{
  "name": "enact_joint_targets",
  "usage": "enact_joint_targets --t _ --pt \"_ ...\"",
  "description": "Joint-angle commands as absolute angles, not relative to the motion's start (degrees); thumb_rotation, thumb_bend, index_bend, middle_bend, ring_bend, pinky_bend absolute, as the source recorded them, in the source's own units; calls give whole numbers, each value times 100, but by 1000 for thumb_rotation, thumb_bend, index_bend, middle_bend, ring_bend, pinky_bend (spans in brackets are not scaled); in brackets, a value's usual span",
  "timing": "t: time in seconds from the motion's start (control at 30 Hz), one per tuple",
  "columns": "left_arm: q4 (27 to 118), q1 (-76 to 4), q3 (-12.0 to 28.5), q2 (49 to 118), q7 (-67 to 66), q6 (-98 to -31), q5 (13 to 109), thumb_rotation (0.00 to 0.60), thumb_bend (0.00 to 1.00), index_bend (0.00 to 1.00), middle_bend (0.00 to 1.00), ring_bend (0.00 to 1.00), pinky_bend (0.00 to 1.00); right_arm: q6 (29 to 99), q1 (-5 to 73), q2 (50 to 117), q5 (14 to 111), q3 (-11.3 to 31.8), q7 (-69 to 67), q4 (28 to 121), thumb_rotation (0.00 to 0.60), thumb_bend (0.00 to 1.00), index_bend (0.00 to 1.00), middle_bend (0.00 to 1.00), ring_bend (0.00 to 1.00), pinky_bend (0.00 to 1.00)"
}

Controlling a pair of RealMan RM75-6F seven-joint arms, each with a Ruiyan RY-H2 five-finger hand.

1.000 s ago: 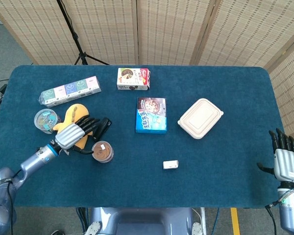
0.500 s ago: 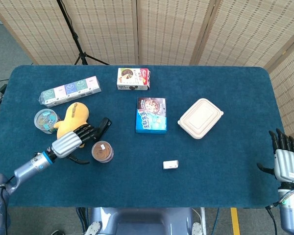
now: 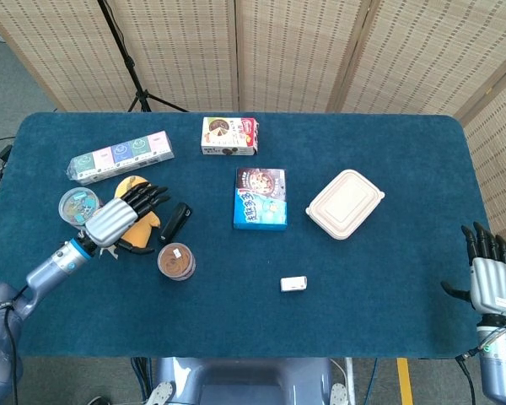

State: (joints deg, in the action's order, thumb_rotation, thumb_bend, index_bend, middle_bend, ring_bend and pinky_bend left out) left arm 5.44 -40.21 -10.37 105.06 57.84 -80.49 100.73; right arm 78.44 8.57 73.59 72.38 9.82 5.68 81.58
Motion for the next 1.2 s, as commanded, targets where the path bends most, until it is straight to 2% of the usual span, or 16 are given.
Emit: enact_joint_targets --t 0.03,0.27,0.53,1.2 --pt "502 -4208 -961 10564 5664 -7618 9971 0 0 0 0 0 0 7832 856 7372 7209 988 575 8135 600 0 0 0 0 0" --pt "484 -4357 -1096 10703 5456 -7017 10064 0 0 0 0 0 0 7751 877 7403 7130 999 584 8052 600 0 0 0 0 0" --pt "476 -4231 -1183 10710 5520 -6866 10107 0 0 0 0 0 0 7731 874 7409 7073 1024 561 8015 600 0 0 0 0 0" --pt "538 -3597 -1635 10628 5816 -7840 10503 0 0 0 0 0 0 7778 847 7413 7130 989 569 8077 600 0 0 0 0 0"
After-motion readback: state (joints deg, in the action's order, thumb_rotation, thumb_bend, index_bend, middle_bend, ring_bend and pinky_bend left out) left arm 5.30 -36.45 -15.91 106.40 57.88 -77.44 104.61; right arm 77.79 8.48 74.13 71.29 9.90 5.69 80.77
